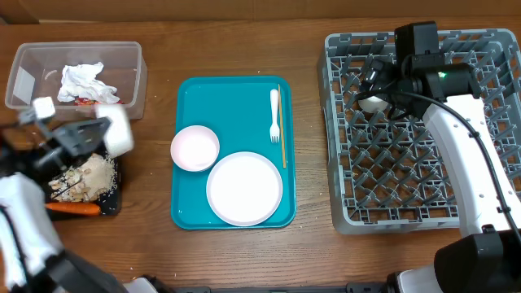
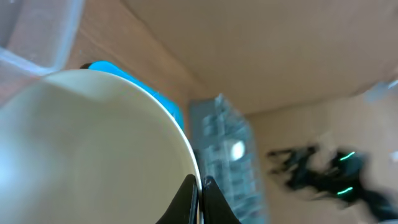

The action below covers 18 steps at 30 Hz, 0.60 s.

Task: Sort waste into correct bins and load items into the dishwasher rack
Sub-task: 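Carry the white bowl back and set it on the teal tray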

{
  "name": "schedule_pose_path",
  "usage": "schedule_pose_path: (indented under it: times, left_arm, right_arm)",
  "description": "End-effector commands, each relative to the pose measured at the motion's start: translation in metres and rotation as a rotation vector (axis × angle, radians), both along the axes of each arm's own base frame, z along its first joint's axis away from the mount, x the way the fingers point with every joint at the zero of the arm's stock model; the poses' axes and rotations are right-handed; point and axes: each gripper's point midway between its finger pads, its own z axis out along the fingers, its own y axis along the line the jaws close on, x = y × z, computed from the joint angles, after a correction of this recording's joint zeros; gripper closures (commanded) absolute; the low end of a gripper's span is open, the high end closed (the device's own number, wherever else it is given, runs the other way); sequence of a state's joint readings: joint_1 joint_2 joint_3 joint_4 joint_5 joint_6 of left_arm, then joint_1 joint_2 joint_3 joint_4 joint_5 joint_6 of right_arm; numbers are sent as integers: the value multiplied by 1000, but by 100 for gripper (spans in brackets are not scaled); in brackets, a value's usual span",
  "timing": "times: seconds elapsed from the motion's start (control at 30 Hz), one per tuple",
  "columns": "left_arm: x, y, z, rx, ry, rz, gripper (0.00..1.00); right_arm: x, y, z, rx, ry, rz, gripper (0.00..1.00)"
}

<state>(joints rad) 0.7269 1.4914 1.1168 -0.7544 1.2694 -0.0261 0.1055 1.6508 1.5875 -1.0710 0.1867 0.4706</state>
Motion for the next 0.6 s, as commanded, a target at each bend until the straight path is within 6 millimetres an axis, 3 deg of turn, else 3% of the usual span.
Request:
schedule_pose_path:
  times: [0.0,0.17,0.3,0.37,0.57]
  left_arm:
    - [16,-30,-10,370,89,16,96]
    - [64,-99,-18,669,18,-22,96]
    - [97,-138,-23,822,-64,15,96]
    - [111,-160,-34,893,-88,26,96]
    - [133,-171,-80,1038,-44,77,96]
  right_arm:
    - [1,0,2,-1,-8,-3,0]
    - [1,0,2,-1,-8,-2,0]
    - [1,0,2,-1,-8,-2,0]
    - [1,0,2,-1,-8,-2,0]
    - [1,0,2,-1,-8,-2,0]
